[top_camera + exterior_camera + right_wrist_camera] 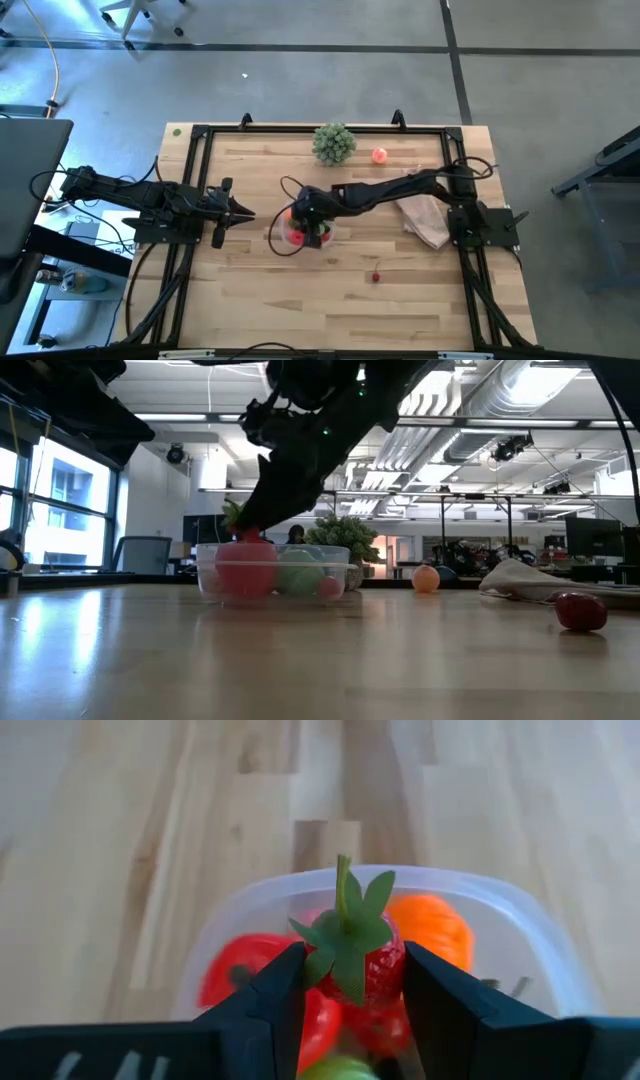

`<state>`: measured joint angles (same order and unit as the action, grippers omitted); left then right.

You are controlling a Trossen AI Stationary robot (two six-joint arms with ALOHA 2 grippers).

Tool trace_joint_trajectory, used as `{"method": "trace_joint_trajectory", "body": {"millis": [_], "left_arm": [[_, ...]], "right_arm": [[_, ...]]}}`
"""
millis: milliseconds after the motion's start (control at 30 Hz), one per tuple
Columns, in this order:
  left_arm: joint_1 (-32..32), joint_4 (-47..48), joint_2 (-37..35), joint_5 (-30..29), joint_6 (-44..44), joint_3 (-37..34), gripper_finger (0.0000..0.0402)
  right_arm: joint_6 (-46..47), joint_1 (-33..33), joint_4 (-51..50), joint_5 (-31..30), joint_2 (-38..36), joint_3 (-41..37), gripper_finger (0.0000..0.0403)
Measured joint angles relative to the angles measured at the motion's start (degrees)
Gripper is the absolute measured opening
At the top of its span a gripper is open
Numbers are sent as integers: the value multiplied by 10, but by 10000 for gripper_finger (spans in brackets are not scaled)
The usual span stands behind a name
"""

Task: Pick and placing Produce into tupperware
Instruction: Put the red strawberry into the transparent bin

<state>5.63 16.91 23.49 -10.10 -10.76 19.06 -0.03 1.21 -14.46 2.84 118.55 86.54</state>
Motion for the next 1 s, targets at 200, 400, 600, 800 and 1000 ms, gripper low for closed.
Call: {"method": "trace_joint_trajectory", "body": {"millis": [200,400,600,800,1000], "left_arm": [[0,0,0,0,0,0,46],[0,0,0,0,0,0,46],[0,0,0,0,0,0,46],[0,0,0,0,0,0,46],[0,0,0,0,0,0,46]], "right_arm": [[2,-10,-13,-8,1,4,130],[12,-24,-39,-8,1,4,136],[17,-30,-50,-9,1,4,152],[26,-35,-56,-11,1,4,170],[26,-35,-55,-12,1,4,178]]}}
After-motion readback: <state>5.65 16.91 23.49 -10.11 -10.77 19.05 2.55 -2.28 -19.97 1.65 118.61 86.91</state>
